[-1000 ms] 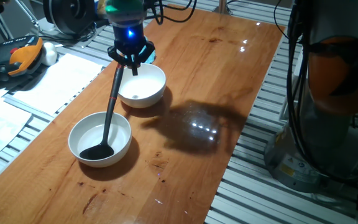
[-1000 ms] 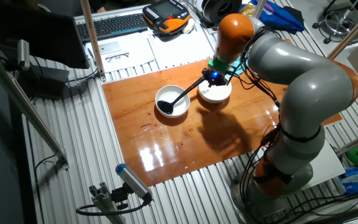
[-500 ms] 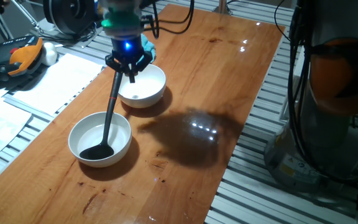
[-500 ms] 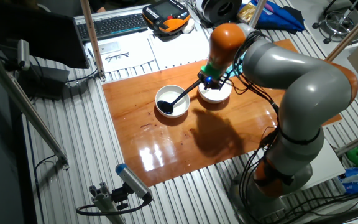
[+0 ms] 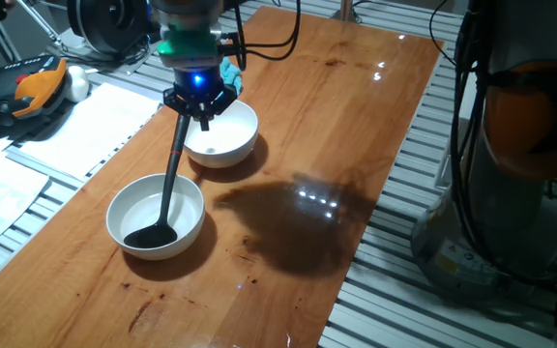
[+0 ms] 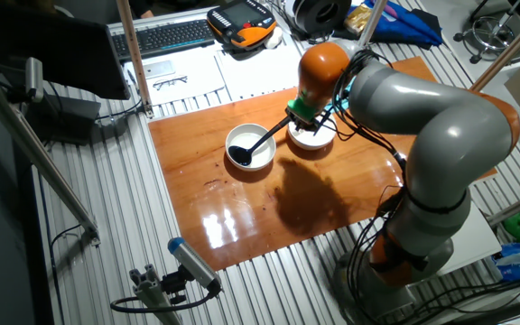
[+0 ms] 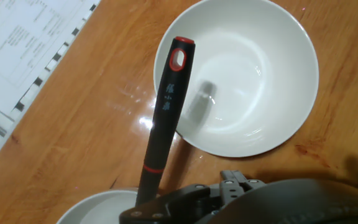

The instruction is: Scoop water with a large spoon from one bowl to another

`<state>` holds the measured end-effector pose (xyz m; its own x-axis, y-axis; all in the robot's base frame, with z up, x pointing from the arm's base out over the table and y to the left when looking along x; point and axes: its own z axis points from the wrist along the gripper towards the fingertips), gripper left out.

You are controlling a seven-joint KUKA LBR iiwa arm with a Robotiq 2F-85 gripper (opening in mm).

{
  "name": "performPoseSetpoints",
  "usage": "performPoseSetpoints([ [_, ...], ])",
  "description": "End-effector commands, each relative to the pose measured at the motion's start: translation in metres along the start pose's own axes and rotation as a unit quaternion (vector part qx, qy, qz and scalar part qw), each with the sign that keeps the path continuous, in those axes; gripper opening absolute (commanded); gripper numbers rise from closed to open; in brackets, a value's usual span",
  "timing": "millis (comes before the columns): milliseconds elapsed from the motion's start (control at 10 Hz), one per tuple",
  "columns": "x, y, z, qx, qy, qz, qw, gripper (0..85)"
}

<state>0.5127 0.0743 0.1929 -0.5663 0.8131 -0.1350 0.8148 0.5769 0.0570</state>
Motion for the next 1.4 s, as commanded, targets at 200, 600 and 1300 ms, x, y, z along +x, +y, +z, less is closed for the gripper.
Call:
performPoseSetpoints([
  [200,-0.001,0.002,-0.001,0.017,-0.003,0.002,0.9998,0.0],
  [600,-0.011,0.002,-0.004,0.023,0.006,-0.006,0.9997,0.0],
  [1300,-0.017,0.006,0.003,0.024,0.005,-0.018,0.9995,0.0],
])
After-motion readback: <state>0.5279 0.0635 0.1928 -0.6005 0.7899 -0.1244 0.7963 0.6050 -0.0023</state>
